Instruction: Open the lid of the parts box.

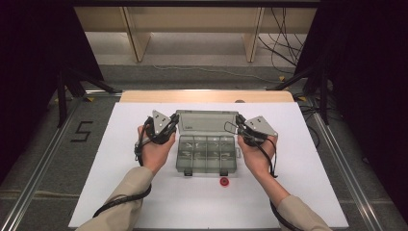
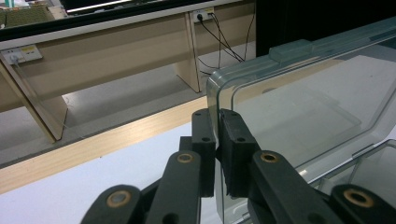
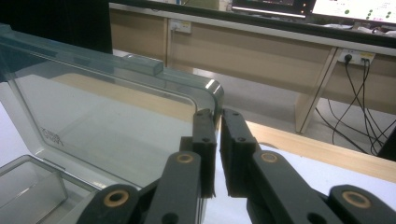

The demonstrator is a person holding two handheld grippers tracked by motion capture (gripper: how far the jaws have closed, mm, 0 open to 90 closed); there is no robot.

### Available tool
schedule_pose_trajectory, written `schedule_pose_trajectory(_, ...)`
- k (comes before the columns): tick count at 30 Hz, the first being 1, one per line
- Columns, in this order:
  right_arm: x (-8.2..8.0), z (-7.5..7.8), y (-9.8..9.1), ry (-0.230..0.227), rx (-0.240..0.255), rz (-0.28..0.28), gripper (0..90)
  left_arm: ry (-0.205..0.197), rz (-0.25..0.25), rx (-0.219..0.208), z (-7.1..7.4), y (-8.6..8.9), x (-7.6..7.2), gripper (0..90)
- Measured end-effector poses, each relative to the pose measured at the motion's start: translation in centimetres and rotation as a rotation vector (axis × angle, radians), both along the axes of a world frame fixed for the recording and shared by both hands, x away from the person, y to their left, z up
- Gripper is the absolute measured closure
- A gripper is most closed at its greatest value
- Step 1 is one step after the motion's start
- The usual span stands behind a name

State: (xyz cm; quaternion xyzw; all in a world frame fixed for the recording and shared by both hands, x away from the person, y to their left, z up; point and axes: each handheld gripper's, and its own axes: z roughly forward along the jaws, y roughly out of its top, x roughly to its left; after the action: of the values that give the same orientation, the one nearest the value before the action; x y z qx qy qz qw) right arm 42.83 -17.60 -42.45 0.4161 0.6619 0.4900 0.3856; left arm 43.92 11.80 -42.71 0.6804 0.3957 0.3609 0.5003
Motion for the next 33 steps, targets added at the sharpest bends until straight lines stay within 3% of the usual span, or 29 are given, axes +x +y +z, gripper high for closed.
schedule_pose_trajectory(33,0.68,-0.06,0.08,0.009,0.006,-0.008,85.2,0.003,0.005,-0.008,0.01,-0.07,0.8,84.6)
